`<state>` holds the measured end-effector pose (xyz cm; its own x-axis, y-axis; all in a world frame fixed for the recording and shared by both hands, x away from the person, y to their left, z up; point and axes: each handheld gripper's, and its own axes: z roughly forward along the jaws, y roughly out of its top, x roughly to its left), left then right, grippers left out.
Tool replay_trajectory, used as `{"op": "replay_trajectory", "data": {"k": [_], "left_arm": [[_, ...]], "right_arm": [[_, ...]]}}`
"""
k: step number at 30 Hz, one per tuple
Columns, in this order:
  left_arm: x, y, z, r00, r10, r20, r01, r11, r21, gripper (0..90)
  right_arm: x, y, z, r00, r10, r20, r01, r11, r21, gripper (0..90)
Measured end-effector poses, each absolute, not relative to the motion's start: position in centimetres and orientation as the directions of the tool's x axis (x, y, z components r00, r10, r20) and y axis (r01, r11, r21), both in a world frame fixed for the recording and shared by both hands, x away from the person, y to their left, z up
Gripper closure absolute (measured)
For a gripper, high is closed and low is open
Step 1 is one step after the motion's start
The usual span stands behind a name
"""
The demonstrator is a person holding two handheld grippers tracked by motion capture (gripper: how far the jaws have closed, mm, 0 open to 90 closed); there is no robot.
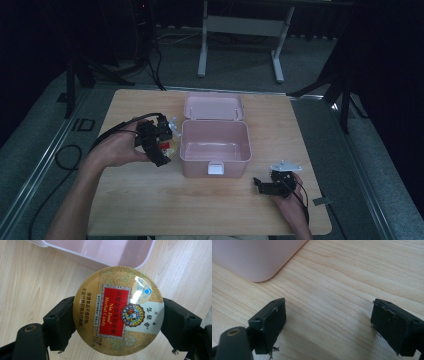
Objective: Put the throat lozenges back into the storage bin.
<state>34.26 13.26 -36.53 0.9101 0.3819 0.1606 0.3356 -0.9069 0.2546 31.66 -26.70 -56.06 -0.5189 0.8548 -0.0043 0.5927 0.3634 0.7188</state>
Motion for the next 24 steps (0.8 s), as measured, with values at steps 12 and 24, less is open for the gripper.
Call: {"op": "replay_trajectory", "data": {"k": [12, 24], "left_arm": [[34.8, 11.9, -36.2, 0.918, 0.360, 0.166, 0.315, -0.917, 0.244, 20.3], [35.3, 10.6, -35.7, 0.924, 0.340, 0.175, 0.294, -0.924, 0.243, 20.3]], "right_arm": [[31.7, -26.7, -56.1, -0.519, 0.855, -0.004, 0.593, 0.363, 0.719, 12.8], [31.7, -26.7, -56.1, -0.519, 0.855, -0.004, 0.593, 0.363, 0.719, 12.8]]}}
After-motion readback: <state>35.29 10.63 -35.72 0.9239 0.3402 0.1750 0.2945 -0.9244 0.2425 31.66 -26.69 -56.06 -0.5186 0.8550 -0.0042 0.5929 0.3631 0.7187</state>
